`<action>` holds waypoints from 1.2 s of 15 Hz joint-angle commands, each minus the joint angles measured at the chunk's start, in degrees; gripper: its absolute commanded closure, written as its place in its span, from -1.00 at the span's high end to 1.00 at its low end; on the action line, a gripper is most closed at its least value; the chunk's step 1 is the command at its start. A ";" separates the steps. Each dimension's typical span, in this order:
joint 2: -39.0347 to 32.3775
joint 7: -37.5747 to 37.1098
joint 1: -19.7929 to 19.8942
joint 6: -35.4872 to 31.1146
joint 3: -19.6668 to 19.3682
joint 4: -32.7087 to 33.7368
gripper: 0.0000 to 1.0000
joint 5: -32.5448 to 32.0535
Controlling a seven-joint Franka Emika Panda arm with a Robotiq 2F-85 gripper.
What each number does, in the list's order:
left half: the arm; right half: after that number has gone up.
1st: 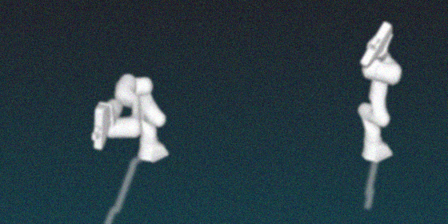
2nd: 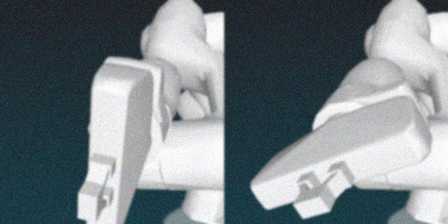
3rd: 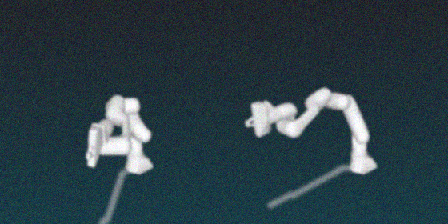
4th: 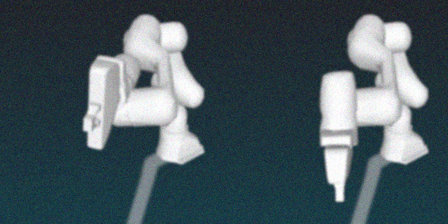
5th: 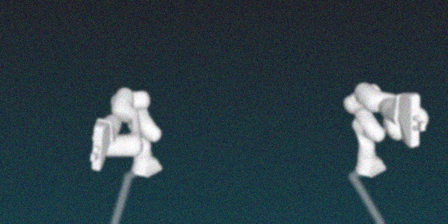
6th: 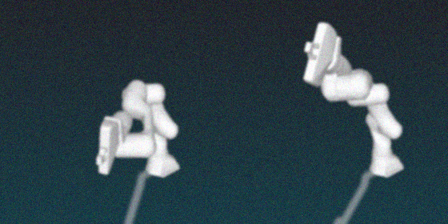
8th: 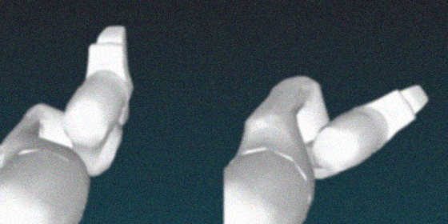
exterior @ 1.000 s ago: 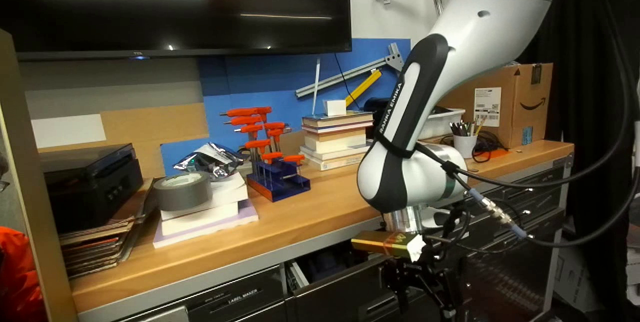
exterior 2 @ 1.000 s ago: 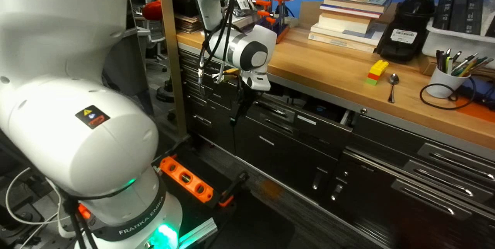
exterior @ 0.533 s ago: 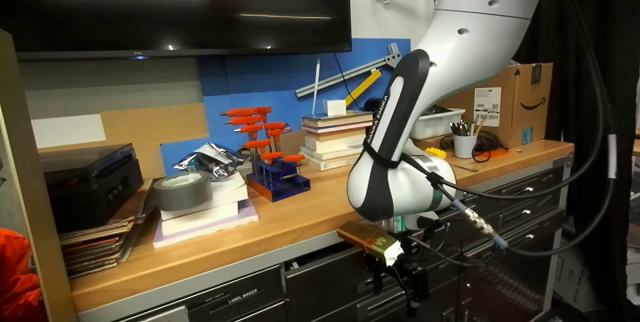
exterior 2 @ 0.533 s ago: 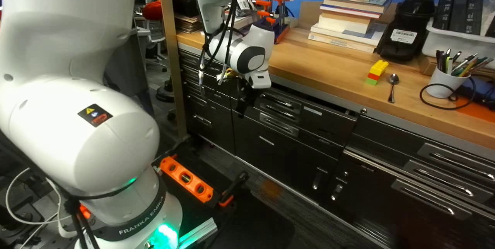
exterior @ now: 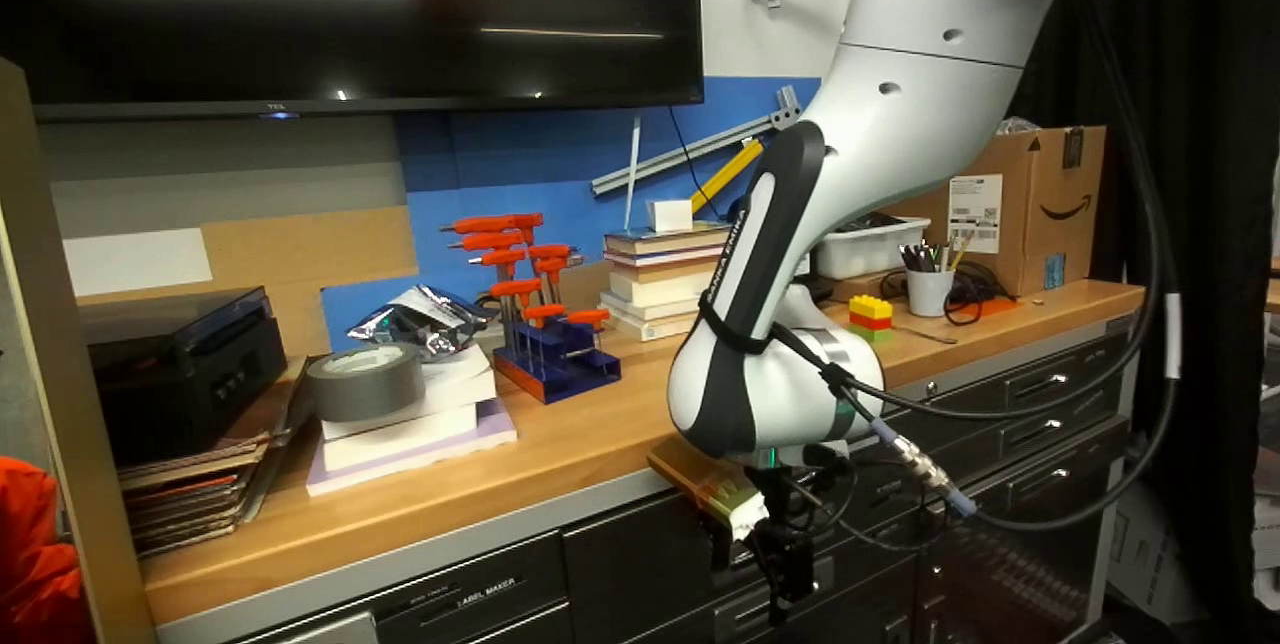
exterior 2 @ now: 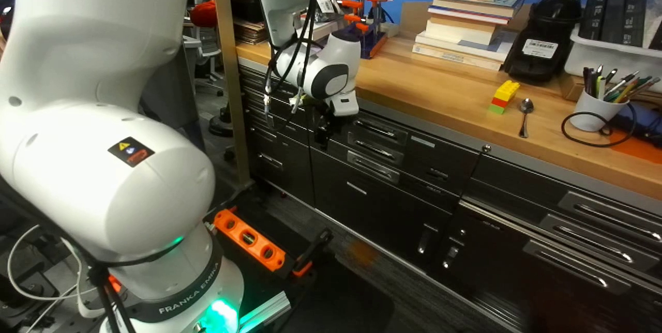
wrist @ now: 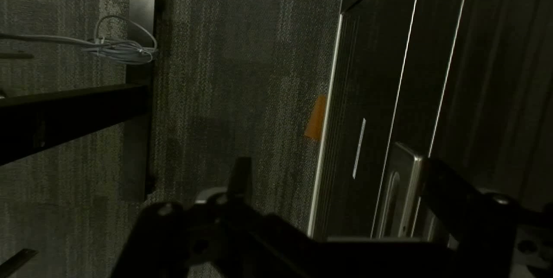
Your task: Pick up the black objects from the counter and put them in the open drawer and close it
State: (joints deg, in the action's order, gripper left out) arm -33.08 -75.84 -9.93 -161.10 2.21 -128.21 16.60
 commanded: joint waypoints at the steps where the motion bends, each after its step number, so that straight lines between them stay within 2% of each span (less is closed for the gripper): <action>1: 0.97 0.99 -0.93 1.16 -0.59 1.42 1.00 -0.26; 5: 8.79 3.95 -3.11 17.50 -4.05 1.01 1.00 -9.47; 7: 13.63 6.46 -1.98 26.64 -3.90 0.04 1.00 -13.05; 11: 24.18 12.34 0.03 40.09 -3.90 -2.55 1.00 -19.47; 15: 32.96 20.63 2.79 48.03 -3.12 -2.99 1.00 -23.76; 18: 37.82 30.87 4.50 50.49 -2.48 -2.20 1.00 -24.35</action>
State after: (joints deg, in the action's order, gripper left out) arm -1.30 -53.50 -7.35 -113.03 -1.55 -129.53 -6.60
